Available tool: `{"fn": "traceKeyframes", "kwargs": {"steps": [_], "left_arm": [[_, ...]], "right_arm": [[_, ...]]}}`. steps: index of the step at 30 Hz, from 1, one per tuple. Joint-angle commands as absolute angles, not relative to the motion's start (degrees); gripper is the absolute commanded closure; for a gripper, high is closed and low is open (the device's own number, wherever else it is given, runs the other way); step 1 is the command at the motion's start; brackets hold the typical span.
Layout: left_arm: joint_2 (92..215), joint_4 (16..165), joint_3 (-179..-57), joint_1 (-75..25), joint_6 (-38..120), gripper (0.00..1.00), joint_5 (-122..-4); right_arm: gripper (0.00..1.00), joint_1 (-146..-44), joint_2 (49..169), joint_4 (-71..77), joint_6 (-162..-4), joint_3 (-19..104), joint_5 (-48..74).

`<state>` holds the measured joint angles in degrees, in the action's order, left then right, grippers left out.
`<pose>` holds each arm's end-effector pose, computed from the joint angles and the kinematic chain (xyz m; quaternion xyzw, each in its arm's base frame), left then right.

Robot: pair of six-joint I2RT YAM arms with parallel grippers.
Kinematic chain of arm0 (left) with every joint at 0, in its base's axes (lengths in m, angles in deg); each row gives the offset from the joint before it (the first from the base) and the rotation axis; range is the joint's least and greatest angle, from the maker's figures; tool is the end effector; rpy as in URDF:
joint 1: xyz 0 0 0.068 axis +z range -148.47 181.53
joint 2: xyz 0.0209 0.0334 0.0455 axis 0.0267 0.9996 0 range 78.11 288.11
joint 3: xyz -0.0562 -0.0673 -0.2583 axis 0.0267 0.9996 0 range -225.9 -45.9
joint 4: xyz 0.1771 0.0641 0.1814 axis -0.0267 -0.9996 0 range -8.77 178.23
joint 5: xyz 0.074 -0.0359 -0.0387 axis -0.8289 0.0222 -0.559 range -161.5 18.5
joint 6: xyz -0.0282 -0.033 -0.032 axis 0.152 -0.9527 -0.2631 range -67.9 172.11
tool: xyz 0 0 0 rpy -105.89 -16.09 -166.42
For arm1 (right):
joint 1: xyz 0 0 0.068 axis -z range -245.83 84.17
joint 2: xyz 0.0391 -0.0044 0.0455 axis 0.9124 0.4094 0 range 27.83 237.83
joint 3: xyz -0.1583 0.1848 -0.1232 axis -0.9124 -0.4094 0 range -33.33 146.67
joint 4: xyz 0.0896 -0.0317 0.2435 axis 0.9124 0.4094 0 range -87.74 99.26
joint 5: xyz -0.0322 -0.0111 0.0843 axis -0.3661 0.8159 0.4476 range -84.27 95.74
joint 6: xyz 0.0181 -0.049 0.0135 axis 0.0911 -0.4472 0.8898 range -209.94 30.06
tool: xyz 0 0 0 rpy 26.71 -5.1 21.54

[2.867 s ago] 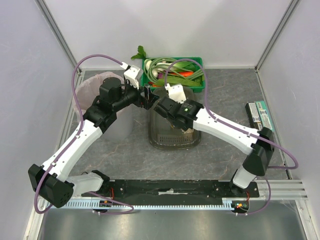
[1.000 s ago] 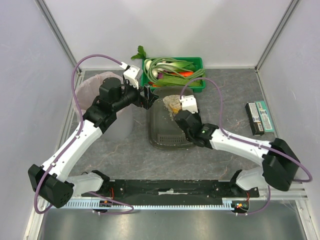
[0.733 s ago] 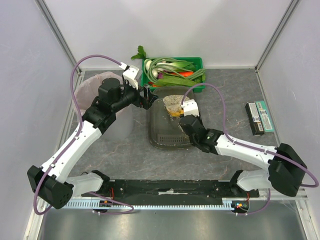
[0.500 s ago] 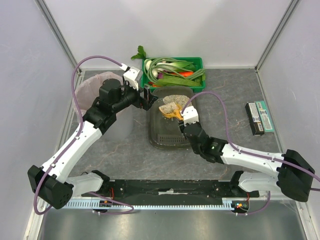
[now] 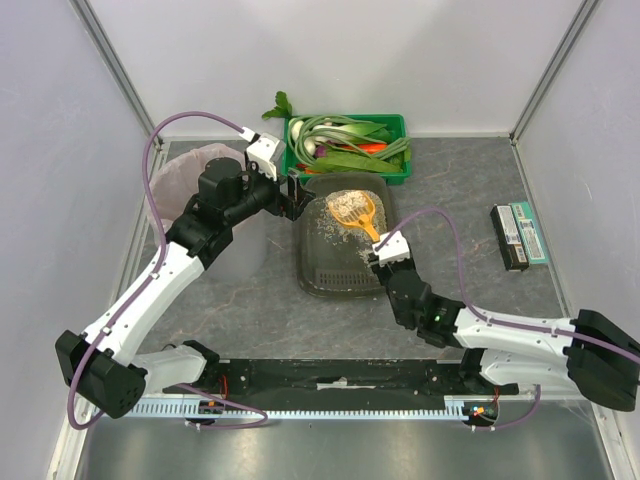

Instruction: Clean the litter box

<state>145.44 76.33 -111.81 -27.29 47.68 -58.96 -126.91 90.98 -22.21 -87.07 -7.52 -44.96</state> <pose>0.2333 -0.1371 0.3859 0.2310 0.7477 -0.2585 0.5664 0.1335 0.1845 0.2265 -0.1105 0.7472 0.0143 0.6551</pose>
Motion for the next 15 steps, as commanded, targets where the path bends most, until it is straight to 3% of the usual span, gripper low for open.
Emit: {"fn": "traceKeyframes", "kwargs": {"steps": [1,15], "left_arm": [[145.26,78.65,-111.64,-27.12,48.77,0.13,-58.14],[146.58,79.00,-111.46,-27.03,47.45,0.13,-56.30]], "right_arm": [[1.00,-127.45,86.98,-34.47,-90.98,-11.61,-47.97],[1.00,-128.15,83.64,-49.07,-98.37,-21.02,-45.42]]}}
